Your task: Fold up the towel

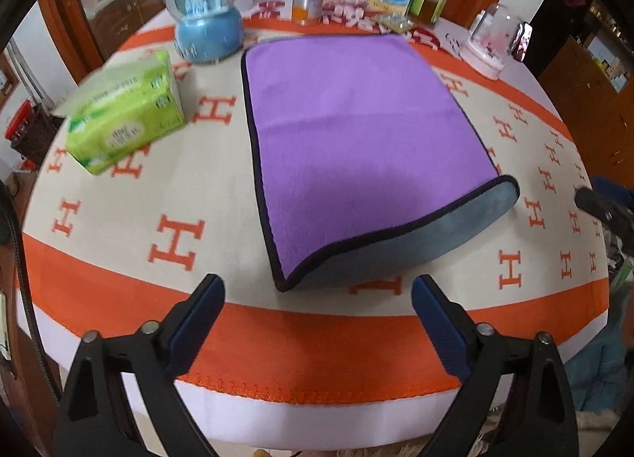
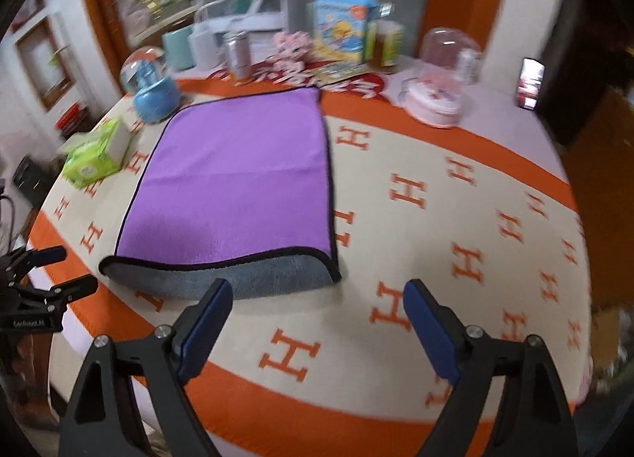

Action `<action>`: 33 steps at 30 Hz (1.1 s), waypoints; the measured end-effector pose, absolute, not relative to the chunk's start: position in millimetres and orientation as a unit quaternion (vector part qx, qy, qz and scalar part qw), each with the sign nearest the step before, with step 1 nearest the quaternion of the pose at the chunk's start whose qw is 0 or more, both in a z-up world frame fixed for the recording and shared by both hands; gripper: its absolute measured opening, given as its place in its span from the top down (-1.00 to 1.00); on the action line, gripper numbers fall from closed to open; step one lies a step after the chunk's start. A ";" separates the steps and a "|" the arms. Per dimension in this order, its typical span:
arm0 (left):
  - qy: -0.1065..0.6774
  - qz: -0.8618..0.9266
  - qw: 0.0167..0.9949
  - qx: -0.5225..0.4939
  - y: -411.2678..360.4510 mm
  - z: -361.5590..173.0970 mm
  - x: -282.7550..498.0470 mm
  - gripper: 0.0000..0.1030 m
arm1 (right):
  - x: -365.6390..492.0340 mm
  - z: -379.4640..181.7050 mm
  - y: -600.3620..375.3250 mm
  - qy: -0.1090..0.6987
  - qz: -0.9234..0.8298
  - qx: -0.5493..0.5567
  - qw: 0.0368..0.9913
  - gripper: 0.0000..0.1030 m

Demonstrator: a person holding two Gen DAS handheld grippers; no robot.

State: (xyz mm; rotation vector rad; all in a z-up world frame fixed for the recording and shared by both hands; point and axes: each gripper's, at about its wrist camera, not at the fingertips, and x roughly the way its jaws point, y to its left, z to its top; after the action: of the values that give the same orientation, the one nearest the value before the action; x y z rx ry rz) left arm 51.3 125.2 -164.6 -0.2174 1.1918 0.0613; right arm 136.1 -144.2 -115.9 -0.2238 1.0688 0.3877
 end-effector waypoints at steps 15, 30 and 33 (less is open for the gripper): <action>0.579 -0.037 0.809 -0.093 129.4 -196.1 83.4 -0.37 | 214.7 -195.8 -138.3 0.555 0.366 -0.157 0.730 -0.19; 0.602 -0.074 0.790 -0.091 125.3 -209.7 92.9 0.05 | 219.0 -216.8 -125.6 0.574 0.435 -0.163 0.675 0.39; 0.607 -0.077 0.785 -0.099 126.4 -212.8 91.9 0.20 | 218.5 -217.5 -125.9 0.574 0.435 -0.166 0.674 0.55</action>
State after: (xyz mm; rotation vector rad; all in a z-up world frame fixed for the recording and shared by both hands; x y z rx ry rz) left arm 91.9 126.4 -212.8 -0.2127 1.3101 -0.1663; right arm 218.5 -125.9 -217.5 -0.3746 1.2907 0.9795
